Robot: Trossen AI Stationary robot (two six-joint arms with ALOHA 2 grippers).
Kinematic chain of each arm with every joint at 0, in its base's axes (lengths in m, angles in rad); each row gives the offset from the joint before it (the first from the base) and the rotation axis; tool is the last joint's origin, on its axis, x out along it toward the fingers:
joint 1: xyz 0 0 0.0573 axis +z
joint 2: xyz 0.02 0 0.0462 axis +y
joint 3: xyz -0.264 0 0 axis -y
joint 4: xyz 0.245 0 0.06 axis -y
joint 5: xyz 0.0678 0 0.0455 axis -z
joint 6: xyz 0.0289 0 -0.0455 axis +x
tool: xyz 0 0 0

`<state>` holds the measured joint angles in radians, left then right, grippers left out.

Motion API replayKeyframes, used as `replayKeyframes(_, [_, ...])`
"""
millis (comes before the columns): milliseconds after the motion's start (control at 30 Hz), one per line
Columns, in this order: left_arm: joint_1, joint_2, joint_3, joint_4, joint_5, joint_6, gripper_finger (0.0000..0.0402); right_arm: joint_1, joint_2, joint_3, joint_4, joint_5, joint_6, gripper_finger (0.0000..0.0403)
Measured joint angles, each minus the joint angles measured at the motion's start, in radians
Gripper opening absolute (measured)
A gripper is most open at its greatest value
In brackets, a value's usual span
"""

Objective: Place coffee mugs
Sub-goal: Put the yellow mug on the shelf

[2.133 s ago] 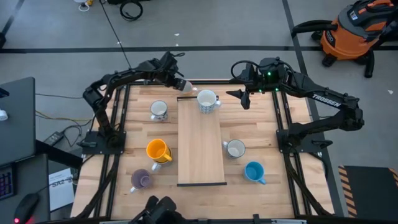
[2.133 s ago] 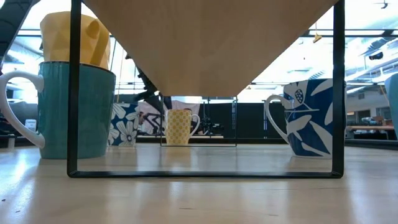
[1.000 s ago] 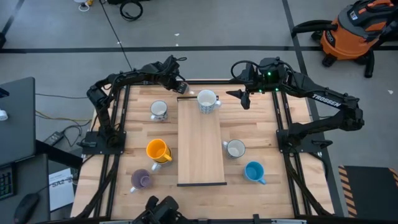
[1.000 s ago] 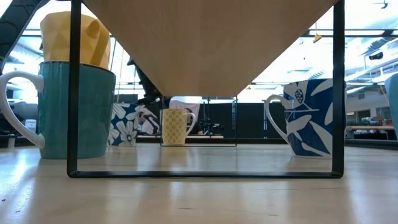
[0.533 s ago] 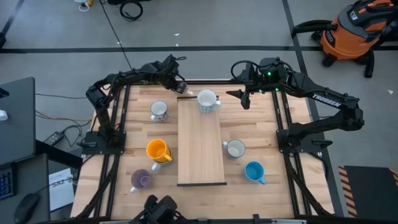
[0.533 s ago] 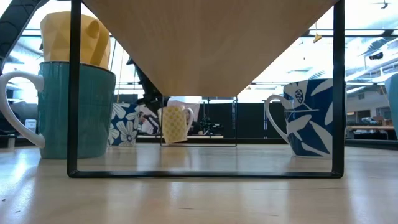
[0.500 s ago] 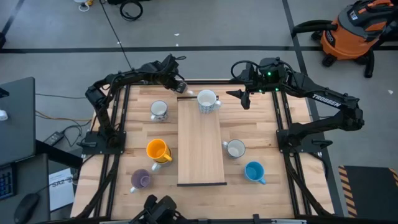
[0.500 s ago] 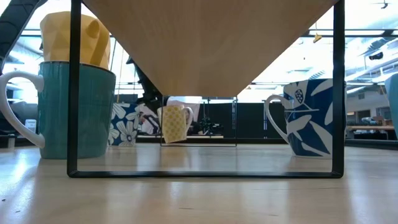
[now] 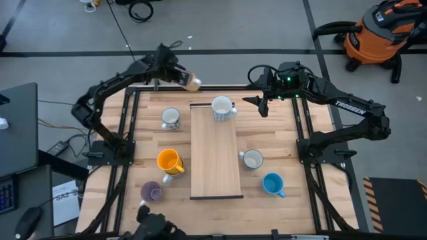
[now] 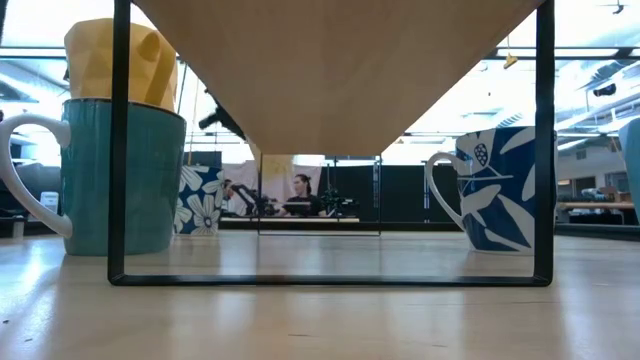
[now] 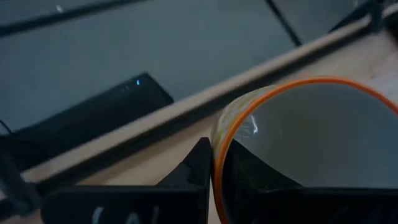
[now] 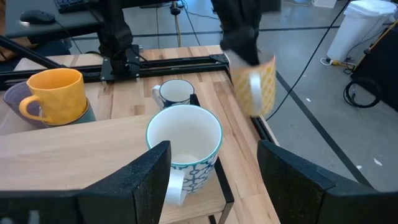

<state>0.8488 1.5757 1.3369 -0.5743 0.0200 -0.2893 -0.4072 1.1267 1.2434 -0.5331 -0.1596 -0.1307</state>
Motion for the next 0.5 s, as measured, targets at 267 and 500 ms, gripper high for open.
replayKeyframes(267, [-0.013,-0.182,0.000,-0.006,0.000,0.047,0.0031,0.000,0.000,0.000,0.000,0.000,0.000,0.0246])
replayKeyframes(500, [-0.104,-0.318,0.000,-0.088,0.003,0.049,0.0031,0.000,0.000,0.000,0.000,0.000,0.000,0.0246])
